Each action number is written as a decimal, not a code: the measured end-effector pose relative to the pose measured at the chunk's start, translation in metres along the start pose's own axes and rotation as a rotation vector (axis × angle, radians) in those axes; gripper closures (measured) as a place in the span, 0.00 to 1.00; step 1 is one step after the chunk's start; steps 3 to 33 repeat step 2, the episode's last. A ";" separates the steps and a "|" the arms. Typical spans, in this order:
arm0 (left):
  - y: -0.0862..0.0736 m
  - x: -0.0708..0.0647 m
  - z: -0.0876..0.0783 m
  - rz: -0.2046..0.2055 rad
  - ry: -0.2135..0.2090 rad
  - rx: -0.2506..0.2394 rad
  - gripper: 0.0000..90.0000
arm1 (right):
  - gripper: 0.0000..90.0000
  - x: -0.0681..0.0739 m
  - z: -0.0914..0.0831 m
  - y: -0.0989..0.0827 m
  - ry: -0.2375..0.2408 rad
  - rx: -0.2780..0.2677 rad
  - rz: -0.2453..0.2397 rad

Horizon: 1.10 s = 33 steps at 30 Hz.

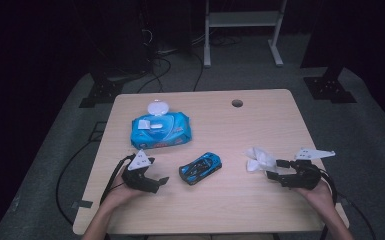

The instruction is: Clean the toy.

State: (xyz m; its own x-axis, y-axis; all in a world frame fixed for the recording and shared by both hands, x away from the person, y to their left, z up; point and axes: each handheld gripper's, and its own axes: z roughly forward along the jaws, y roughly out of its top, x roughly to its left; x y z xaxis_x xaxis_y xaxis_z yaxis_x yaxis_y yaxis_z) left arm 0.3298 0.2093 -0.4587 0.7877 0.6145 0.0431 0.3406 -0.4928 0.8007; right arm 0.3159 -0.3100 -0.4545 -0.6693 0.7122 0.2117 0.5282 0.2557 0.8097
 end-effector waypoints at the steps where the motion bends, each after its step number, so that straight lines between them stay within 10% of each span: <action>1: -0.002 0.000 0.000 -0.002 0.005 0.003 0.10 | 0.31 0.001 0.000 -0.001 0.001 -0.006 0.000; 33: -0.003 0.000 0.000 0.001 0.008 0.014 0.10 | 0.31 0.002 0.000 -0.002 -0.002 -0.008 -0.002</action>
